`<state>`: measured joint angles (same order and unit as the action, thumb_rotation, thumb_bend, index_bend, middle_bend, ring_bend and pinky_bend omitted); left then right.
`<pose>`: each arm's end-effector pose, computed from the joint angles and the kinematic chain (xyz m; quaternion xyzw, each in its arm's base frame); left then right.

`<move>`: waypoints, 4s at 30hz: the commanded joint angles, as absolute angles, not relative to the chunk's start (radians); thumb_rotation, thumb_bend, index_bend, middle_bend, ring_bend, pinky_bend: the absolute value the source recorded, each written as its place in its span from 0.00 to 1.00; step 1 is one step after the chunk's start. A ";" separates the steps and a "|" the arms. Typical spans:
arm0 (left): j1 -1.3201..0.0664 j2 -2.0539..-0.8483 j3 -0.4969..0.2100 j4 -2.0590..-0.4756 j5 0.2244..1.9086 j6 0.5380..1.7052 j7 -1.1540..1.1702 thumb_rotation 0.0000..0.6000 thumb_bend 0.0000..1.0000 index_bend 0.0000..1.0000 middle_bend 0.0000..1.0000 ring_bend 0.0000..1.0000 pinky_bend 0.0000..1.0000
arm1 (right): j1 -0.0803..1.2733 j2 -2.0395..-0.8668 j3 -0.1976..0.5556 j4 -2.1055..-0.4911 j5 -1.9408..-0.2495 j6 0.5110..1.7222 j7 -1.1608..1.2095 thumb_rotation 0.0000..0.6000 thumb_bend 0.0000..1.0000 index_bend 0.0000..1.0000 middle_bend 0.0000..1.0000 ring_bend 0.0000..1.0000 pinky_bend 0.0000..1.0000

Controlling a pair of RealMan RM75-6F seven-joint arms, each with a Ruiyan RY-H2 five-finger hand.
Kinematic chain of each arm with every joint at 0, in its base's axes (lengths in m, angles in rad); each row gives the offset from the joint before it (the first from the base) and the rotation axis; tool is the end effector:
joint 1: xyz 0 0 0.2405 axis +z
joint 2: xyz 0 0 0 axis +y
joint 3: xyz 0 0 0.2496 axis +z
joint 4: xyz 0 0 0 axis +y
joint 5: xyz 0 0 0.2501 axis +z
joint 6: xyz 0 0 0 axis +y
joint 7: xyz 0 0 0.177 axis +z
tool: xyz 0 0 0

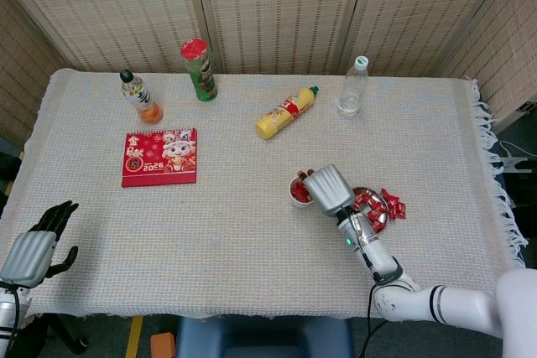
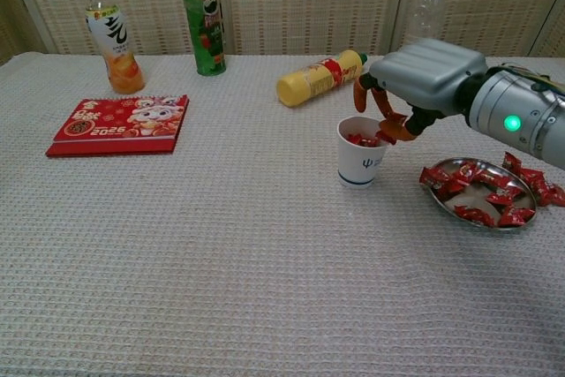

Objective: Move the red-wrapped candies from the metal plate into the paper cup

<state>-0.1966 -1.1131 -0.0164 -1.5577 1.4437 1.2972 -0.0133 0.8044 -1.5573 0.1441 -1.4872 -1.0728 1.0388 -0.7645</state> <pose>-0.3358 0.2442 0.0976 -0.6432 -0.4146 -0.3306 0.5523 -0.1161 -0.3807 -0.0647 0.7969 -0.2015 0.2936 0.4880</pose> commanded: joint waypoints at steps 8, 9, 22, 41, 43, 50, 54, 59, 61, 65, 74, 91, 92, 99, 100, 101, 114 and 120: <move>-0.197 -1.112 -0.015 -1.560 1.447 1.298 -0.016 1.00 0.44 0.00 0.00 0.05 0.35 | 0.807 -1.582 0.152 -1.467 -1.089 1.054 -0.743 1.00 0.36 0.24 0.40 0.81 1.00; -0.196 -1.111 -0.015 -1.560 1.447 1.299 -0.017 1.00 0.44 0.00 0.00 0.05 0.35 | 0.808 -1.584 0.153 -1.466 -1.092 1.055 -0.741 1.00 0.36 0.22 0.38 0.81 1.00; -0.193 -1.112 -0.012 -1.560 1.456 1.309 -0.012 1.00 0.44 0.00 0.00 0.05 0.35 | 0.728 -1.495 0.107 -1.510 -1.209 1.140 -0.620 1.00 0.27 0.05 0.22 0.71 1.00; -0.201 -1.136 -0.006 -1.571 1.453 1.293 0.058 1.00 0.44 0.00 0.00 0.06 0.35 | 0.574 -1.297 -0.011 -1.441 -1.221 1.071 -0.440 1.00 0.20 0.08 0.47 0.73 1.00; -0.202 -1.138 -0.006 -1.572 1.451 1.291 0.062 1.00 0.44 0.00 0.00 0.06 0.35 | 0.575 -1.279 -0.012 -1.442 -1.212 1.042 -0.431 1.00 0.20 0.11 0.78 0.83 1.00; -0.204 -1.143 -0.005 -1.573 1.447 1.285 0.076 1.00 0.44 0.00 0.00 0.06 0.35 | 0.581 -1.217 -0.021 -1.465 -1.153 0.941 -0.442 1.00 0.20 0.18 1.00 0.99 1.00; -0.206 -1.146 -0.004 -1.573 1.444 1.281 0.081 1.00 0.44 0.00 0.00 0.06 0.35 | 0.584 -1.208 -0.025 -1.453 -1.113 0.888 -0.441 1.00 0.20 0.21 1.00 1.00 1.00; -0.207 -1.148 -0.005 -1.572 1.439 1.279 0.086 1.00 0.44 0.00 0.00 0.06 0.35 | 0.579 -1.222 -0.032 -1.426 -1.107 0.858 -0.426 1.00 0.20 0.29 1.00 1.00 1.00; -0.208 -1.148 -0.005 -1.572 1.438 1.276 0.087 1.00 0.44 0.00 0.00 0.06 0.35 | 0.573 -1.238 -0.033 -1.408 -1.122 0.863 -0.411 1.00 0.20 0.32 1.00 1.00 1.00; -0.210 -1.149 -0.005 -1.572 1.436 1.271 0.088 1.00 0.44 0.00 0.00 0.06 0.35 | 0.552 -1.289 -0.032 -1.346 -1.189 0.911 -0.367 1.00 0.20 0.37 1.00 1.00 1.00; -0.212 -1.149 -0.003 -1.572 1.435 1.268 0.088 1.00 0.44 0.00 0.00 0.06 0.35 | 0.539 -1.369 -0.021 -1.265 -1.233 0.931 -0.346 1.00 0.20 0.31 1.00 1.00 1.00; -0.214 -1.145 -0.004 -1.569 1.431 1.265 0.075 1.00 0.44 0.00 0.00 0.07 0.35 | 0.533 -1.442 -0.003 -1.191 -1.262 0.925 -0.338 1.00 0.20 0.50 1.00 1.00 1.00; -0.214 -1.145 -0.004 -1.569 1.431 1.265 0.075 1.00 0.44 0.00 0.00 0.07 0.35 | 0.532 -1.446 -0.002 -1.184 -1.265 0.930 -0.346 1.00 0.20 0.51 1.00 1.00 1.00; -0.213 -1.144 -0.004 -1.569 1.432 1.266 0.073 1.00 0.44 0.00 0.00 0.07 0.35 | 0.530 -1.453 0.006 -1.174 -1.266 0.929 -0.357 1.00 0.20 0.52 1.00 1.00 1.00; -0.213 -1.144 -0.003 -1.569 1.432 1.267 0.073 1.00 0.44 0.00 0.00 0.07 0.35 | 0.530 -1.451 0.008 -1.177 -1.266 0.927 -0.356 1.00 0.20 0.52 1.00 1.00 1.00; -0.213 -1.144 -0.004 -1.569 1.432 1.268 0.073 1.00 0.44 0.00 0.00 0.07 0.35 | 0.531 -1.449 0.009 -1.180 -1.268 0.927 -0.355 1.00 0.20 0.50 1.00 1.00 1.00; -0.213 -1.147 -0.003 -1.569 1.433 1.269 0.081 1.00 0.44 0.00 0.00 0.07 0.35 | 0.514 -1.410 0.018 -1.201 -1.256 0.928 -0.351 1.00 0.20 0.43 1.00 1.00 1.00; -0.214 -1.148 -0.004 -1.569 1.428 1.267 0.084 1.00 0.44 0.00 0.00 0.07 0.35 | 0.520 -1.431 0.020 -1.180 -1.254 0.909 -0.358 1.00 0.20 0.41 1.00 1.00 1.00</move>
<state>-0.2138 -1.1481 -0.0044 -1.5686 1.4284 1.2675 0.0839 0.5192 -1.4291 0.0193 -1.1817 -1.2545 0.9105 -0.3564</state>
